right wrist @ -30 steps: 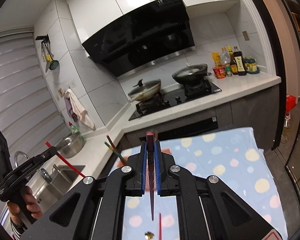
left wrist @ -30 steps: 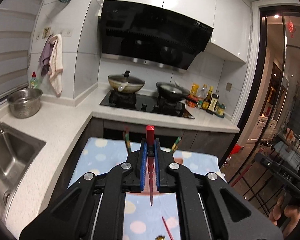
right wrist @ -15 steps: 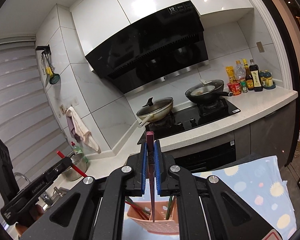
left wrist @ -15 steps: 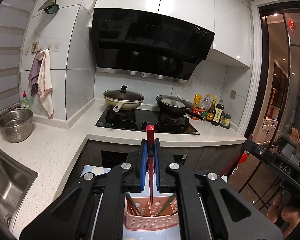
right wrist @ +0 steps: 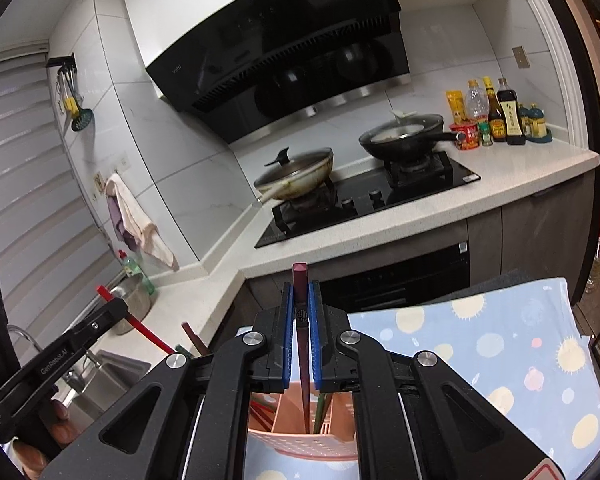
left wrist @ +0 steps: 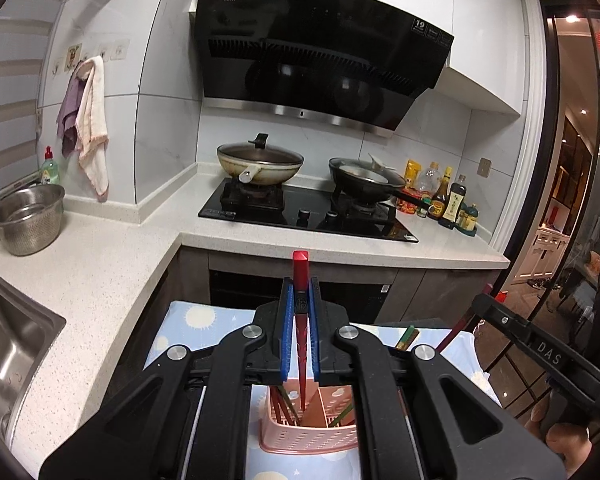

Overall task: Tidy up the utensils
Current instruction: 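Lift both red chopsticks and carry them down into the pink holder, then open both tools to release the red chopsticks in the holder, then withdraw both open tools from the holder back over the remaining utensils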

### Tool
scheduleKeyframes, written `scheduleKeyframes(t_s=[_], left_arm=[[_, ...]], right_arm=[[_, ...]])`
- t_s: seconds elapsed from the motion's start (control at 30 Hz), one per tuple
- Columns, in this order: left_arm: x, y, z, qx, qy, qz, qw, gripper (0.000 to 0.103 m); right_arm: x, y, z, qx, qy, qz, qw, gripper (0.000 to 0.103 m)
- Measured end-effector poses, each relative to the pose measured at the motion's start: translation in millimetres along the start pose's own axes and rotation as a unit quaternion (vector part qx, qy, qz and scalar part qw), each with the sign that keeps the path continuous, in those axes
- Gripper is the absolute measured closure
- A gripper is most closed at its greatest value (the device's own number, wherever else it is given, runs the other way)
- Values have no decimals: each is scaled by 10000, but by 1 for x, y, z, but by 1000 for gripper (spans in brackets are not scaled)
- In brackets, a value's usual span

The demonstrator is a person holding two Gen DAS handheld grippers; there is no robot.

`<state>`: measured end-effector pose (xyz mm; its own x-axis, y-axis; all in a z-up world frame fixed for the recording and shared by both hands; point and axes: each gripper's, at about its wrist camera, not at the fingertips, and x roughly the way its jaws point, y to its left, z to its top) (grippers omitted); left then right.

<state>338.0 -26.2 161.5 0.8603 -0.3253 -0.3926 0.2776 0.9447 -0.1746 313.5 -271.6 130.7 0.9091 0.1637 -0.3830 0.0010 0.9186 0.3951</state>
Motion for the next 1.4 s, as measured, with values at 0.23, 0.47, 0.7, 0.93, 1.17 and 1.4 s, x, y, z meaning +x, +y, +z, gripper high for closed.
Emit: scheduleKeyframes(t_s=[0.23,0.47,0.7,0.93,1.17,1.4], left_arm=[[8,6,-14,-87,171,14,9998,96],[13,12,-23,-157,332,44,9993,96],[10,14,-27,-163,340,250,9990,65],[5,14,-29,-149,366,281,9988,65],[-5,11,-36,-94,375,313,9988,65],[-16,8,-49,-48,450,339,9984,65]], right_arm=[[13,-4,-18,-58,241,-111,9996,96],[15,-2,-25,-159,242,-280,9992,91],[4,2,-25,-258,94,-371,9989,69],[-5,3,-24,-298,71,-369,9988,69],[-17,6,-31,-347,102,-380,9986,69],[-32,4,-42,-352,178,-401,9984,69]])
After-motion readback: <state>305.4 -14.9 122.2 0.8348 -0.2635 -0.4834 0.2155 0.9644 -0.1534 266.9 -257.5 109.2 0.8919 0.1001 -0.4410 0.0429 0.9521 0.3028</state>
